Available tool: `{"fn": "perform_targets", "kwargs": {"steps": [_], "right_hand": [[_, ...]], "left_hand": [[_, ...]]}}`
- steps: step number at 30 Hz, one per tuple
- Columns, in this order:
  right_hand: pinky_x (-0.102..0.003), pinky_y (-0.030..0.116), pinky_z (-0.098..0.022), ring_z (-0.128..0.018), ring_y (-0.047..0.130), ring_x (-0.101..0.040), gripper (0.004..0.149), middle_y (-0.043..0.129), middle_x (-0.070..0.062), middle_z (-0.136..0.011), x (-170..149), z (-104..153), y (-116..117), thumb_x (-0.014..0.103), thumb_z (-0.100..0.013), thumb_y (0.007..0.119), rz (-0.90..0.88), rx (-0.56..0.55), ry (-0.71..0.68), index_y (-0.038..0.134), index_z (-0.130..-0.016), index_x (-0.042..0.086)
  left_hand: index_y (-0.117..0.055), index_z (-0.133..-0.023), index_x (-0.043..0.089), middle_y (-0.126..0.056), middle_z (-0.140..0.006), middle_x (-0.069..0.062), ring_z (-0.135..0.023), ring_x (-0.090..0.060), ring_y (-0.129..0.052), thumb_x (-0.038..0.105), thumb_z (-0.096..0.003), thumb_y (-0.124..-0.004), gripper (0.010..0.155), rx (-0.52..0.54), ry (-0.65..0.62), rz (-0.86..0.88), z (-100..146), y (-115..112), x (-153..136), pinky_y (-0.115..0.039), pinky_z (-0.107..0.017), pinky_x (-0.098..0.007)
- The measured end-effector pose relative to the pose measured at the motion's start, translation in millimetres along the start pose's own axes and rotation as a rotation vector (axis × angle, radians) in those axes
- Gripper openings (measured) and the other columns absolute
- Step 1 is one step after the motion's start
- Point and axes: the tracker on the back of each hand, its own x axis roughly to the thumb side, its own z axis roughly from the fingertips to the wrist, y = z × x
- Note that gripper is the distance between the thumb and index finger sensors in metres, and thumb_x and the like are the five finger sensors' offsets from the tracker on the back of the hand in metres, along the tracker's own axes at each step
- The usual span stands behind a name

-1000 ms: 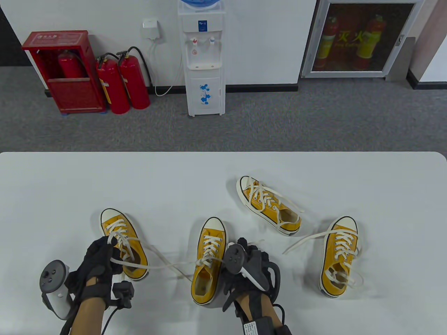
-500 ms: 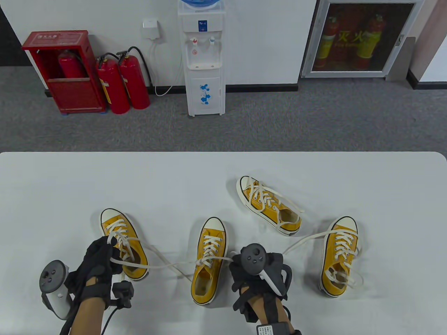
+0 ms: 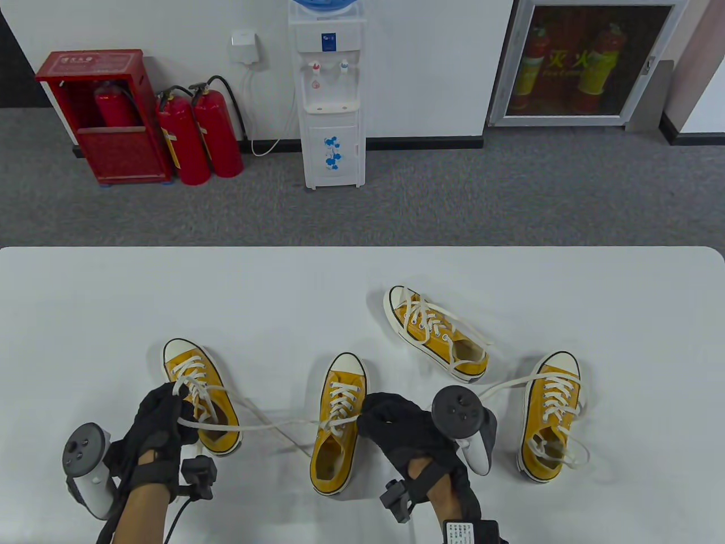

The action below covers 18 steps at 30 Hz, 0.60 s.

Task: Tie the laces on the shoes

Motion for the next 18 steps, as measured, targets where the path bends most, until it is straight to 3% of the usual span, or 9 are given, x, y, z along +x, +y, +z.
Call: {"fn": "perform_targets", "kwargs": {"steps": [6, 12, 15, 18], "right_hand": [[-0.069, 0.050, -0.069, -0.096, 0.078, -0.037, 0.046, 0.081, -0.004, -0.101, 5.7, -13.6, 16.8, 0.054, -0.045, 0.083, -0.311, 0.104, -0.065, 0.099, -0.065, 0.016], [-0.074, 0.038, -0.071, -0.104, 0.069, -0.039, 0.048, 0.082, -0.003, -0.101, 0.3, -23.9, 36.6, 0.051, -0.046, 0.081, -0.464, 0.228, -0.105, 0.097, -0.073, 0.015], [-0.076, 0.033, -0.070, -0.104, 0.070, -0.041, 0.048, 0.082, -0.002, -0.101, -3.2, -24.7, 39.5, 0.049, -0.047, 0.082, -0.530, 0.229, -0.124, 0.094, -0.078, 0.015], [-0.076, 0.036, -0.070, -0.096, 0.081, -0.038, 0.046, 0.079, -0.003, -0.101, -8.7, -24.2, 35.7, 0.045, -0.046, 0.084, -0.619, 0.194, -0.130, 0.091, -0.080, 0.015]], "left_hand": [[-0.071, -0.093, 0.027, -0.094, -0.065, 0.005, -0.037, -0.016, -0.098, 0.043, -0.0523, -0.069, 0.044, 0.000, -0.007, 0.004, 0.3, 0.4, 0.4, -0.085, -0.043, -0.047], [-0.071, -0.094, 0.027, -0.094, -0.065, 0.005, -0.036, -0.015, -0.099, 0.043, -0.0522, -0.070, 0.044, 0.000, -0.011, -0.006, 0.2, 0.5, 0.0, -0.085, -0.042, -0.047], [-0.071, -0.094, 0.027, -0.094, -0.065, 0.005, -0.036, -0.015, -0.099, 0.043, -0.0522, -0.070, 0.044, 0.004, -0.008, -0.008, 0.1, 1.0, -0.5, -0.085, -0.042, -0.047], [-0.071, -0.094, 0.027, -0.093, -0.066, 0.004, -0.036, -0.016, -0.099, 0.042, -0.0522, -0.070, 0.044, 0.011, -0.001, -0.015, -0.4, 2.1, -1.1, -0.085, -0.042, -0.047]]}}
